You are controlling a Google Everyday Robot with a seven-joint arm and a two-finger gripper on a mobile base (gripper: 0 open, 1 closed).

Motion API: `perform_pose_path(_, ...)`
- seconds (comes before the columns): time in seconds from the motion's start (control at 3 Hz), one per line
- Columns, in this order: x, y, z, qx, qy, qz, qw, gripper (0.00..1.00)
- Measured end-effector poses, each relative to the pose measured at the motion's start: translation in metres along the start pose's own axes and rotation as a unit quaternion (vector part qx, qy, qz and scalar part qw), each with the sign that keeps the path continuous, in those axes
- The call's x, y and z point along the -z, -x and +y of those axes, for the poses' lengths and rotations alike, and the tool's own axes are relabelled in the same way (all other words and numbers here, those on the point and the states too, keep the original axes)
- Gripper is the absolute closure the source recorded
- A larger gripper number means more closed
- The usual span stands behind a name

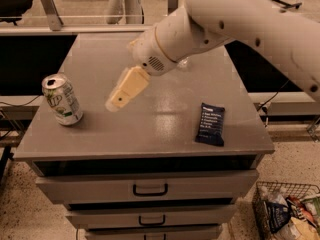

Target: Pick 7up can

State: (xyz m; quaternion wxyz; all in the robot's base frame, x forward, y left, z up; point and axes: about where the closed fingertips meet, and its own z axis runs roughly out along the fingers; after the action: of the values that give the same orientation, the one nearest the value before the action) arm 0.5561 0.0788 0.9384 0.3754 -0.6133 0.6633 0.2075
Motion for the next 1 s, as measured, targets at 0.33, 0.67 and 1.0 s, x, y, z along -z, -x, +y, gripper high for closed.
perform_pose_path(0.33, -0.046, 0.029, 0.003, -0.002, 0.029, -0.072, 0.997, 0.0)
perform_pose_path(0.67, -0.084, 0.053, 0.015, -0.004, 0.063, -0.126, 0.9901, 0.0)
perform_pose_path(1.0, -0.115, 0.067, 0.028, -0.005, 0.09, -0.164, 0.9824, 0.0)
